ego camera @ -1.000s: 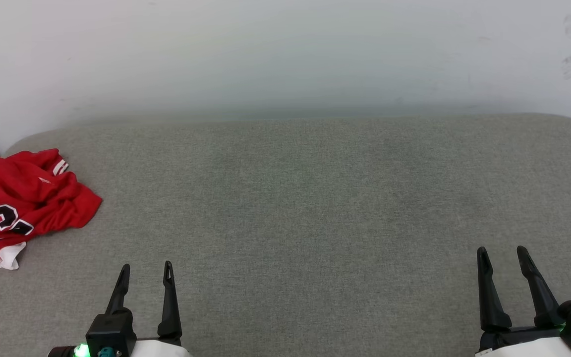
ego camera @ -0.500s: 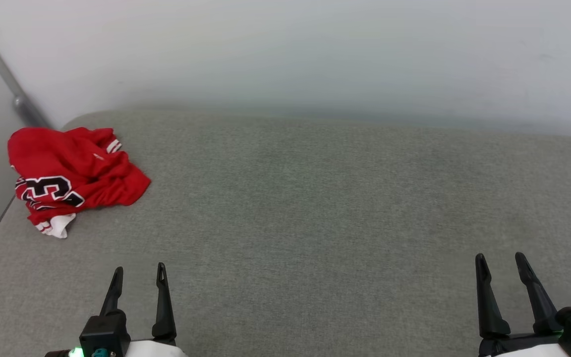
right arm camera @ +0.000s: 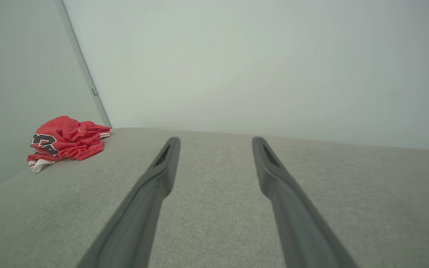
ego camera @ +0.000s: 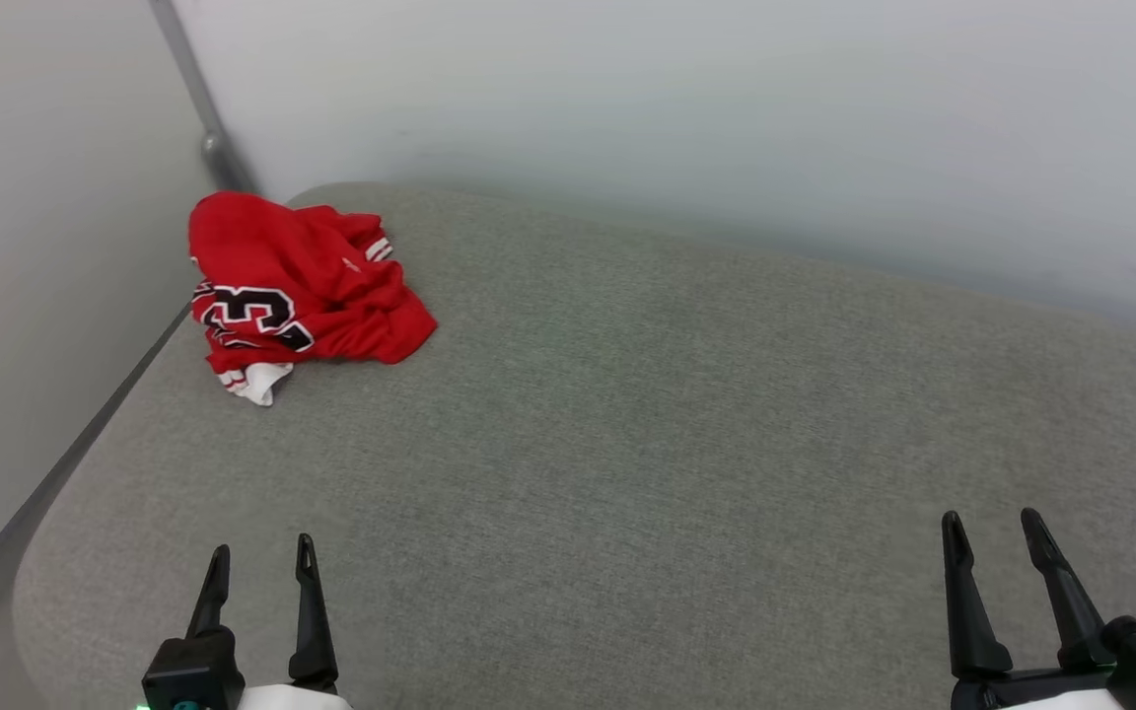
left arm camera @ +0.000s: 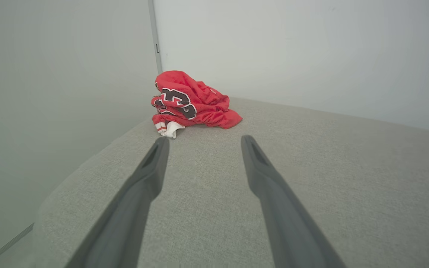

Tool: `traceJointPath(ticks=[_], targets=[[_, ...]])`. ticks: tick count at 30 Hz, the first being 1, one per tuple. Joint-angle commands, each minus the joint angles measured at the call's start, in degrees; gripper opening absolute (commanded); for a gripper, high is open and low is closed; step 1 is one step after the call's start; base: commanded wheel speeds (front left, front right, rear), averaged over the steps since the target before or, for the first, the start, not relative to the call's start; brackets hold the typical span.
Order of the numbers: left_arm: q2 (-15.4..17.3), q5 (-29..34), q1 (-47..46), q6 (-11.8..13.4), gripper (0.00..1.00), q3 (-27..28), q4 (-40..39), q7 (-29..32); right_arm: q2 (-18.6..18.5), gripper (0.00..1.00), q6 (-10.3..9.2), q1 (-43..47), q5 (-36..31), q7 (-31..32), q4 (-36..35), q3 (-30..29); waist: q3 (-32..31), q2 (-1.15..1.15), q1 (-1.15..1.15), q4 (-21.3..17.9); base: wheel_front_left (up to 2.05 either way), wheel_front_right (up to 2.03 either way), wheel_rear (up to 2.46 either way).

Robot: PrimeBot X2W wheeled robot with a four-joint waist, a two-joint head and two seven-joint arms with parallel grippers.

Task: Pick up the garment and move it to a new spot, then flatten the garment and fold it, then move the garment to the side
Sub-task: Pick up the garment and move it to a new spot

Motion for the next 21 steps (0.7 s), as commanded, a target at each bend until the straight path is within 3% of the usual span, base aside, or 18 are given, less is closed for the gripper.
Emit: traceJointPath(ticks=[1, 8, 21], targets=[[0.0, -0.6, 0.8, 0.4, 1.00, 0.6, -0.3, -0.2, 0.0, 1.00, 0.00, 0.9, -0.3, -0.1, -0.3, 0.1, -0.3, 0.00, 0.00, 4.7, 0.00, 0.00, 0.00], [0.0, -1.1, 0.9, 0.6, 1.00, 1.1, -0.5, -0.2, 0.0, 1.00, -0.01, 1.2, -0.5, -0.1, -0.4, 0.2, -0.2, 0.00, 0.00, 9.2, 0.00, 0.00, 0.00], [0.0, -2.7, 0.5, 1.5, 1.00, 2.4, -1.0, -0.2, 0.0, 1.00, -0.01, -0.9, -1.5, -0.1, -0.1, 1.6, 1.5, 0.00, 0.00, 10.2, 0.00, 0.00, 0.00]])
